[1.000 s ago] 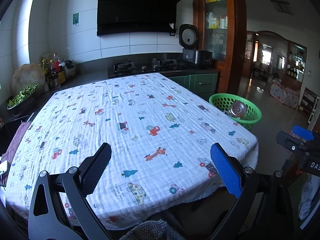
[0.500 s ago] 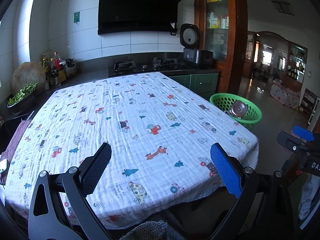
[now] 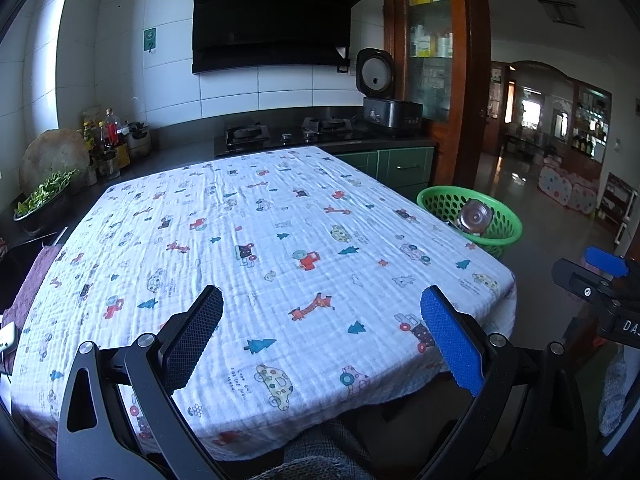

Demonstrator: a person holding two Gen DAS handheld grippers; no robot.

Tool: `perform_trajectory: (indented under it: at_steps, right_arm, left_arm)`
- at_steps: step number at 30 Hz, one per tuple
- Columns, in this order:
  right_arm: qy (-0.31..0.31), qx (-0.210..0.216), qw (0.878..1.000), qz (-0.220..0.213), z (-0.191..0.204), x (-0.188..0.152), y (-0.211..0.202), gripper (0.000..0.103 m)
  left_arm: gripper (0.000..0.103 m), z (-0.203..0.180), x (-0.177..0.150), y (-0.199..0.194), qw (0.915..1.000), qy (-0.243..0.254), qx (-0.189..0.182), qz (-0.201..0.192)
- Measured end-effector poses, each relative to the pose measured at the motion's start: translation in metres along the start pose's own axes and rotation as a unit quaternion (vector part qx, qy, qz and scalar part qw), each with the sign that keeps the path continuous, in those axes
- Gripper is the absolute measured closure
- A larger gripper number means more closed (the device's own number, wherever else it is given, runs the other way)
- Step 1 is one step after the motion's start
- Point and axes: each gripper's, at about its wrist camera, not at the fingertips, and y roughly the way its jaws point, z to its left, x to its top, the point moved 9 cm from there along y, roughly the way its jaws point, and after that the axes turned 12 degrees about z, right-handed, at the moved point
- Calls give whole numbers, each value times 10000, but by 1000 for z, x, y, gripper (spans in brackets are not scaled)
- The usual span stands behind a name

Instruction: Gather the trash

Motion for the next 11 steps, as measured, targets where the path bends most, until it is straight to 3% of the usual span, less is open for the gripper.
perform_trajectory:
  at_steps: [11]
  right_arm:
    - [1,8,10000,21,1,0,0,7]
  left_arm:
    - [5,0,0,0,10000,-36,-21,14]
